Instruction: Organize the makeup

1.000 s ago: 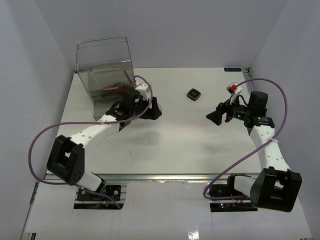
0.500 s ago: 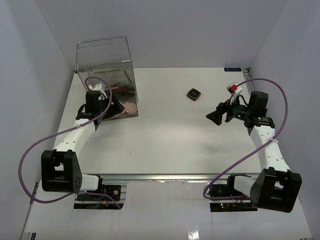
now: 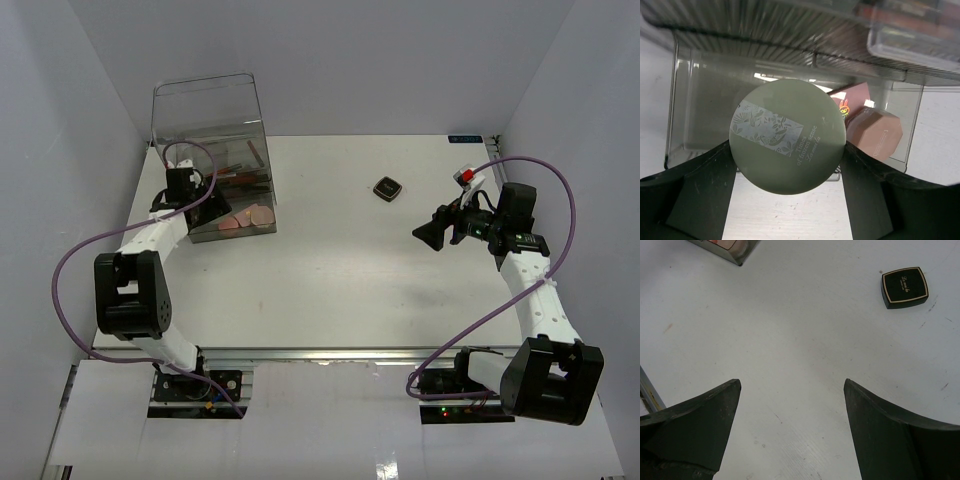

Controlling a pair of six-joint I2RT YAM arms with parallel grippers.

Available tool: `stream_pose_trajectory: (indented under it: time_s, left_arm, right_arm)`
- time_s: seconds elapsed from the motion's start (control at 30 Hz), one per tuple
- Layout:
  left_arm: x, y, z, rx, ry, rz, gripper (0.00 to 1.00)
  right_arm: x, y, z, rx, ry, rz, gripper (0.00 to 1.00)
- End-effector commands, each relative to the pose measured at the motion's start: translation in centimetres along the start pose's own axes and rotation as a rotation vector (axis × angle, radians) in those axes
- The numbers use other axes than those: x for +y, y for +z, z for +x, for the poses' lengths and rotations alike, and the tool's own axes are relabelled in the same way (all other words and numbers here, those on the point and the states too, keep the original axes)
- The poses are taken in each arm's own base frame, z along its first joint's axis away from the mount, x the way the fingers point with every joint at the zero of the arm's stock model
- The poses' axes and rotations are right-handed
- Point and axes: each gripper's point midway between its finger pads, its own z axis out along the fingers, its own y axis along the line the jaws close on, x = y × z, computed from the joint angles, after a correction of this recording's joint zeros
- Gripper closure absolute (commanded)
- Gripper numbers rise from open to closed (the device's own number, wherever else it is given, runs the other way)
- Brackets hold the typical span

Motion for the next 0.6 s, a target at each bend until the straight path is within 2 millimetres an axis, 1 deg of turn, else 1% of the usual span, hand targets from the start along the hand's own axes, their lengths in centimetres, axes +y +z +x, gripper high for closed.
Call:
stream_pose_trajectory:
  time_s: [0.0,0.1,0.2,0.37,0.57]
  left_arm:
    - [-0.4,-0.5,-3.5,-0.073,0.016,0.007,0.23]
    - [-0.6,-0.9,-3.7,-0.081,0.021,0.011,0.17]
    - [-0.1,-1.2,-3.8,-0.093,0.036,-0.008,0.1]
    - [0.4,-1.1,-3.5,-0.083,0.044,-0.023,0.06]
    - [0.7,-1.3,-3.2,-0.075,0.048,-0.031,0.04]
  right_arm:
    - [-0.1,-0.2,-0.6,-0.024,-0.034,0.011,0.1]
    - [-0.2,-0.1,-0.5,-0.023,-0.033,0.011,0.1]
    - [-0.2,-0.1,-0.4,-0.021,-0.03,0.01,0.1]
    - [-0.2,-0.1,-0.4,-0.022,-0.03,0.01,0.1]
    - [-0.1,-0.1,-0.4,-0.022,-0.03,0.012,0.1]
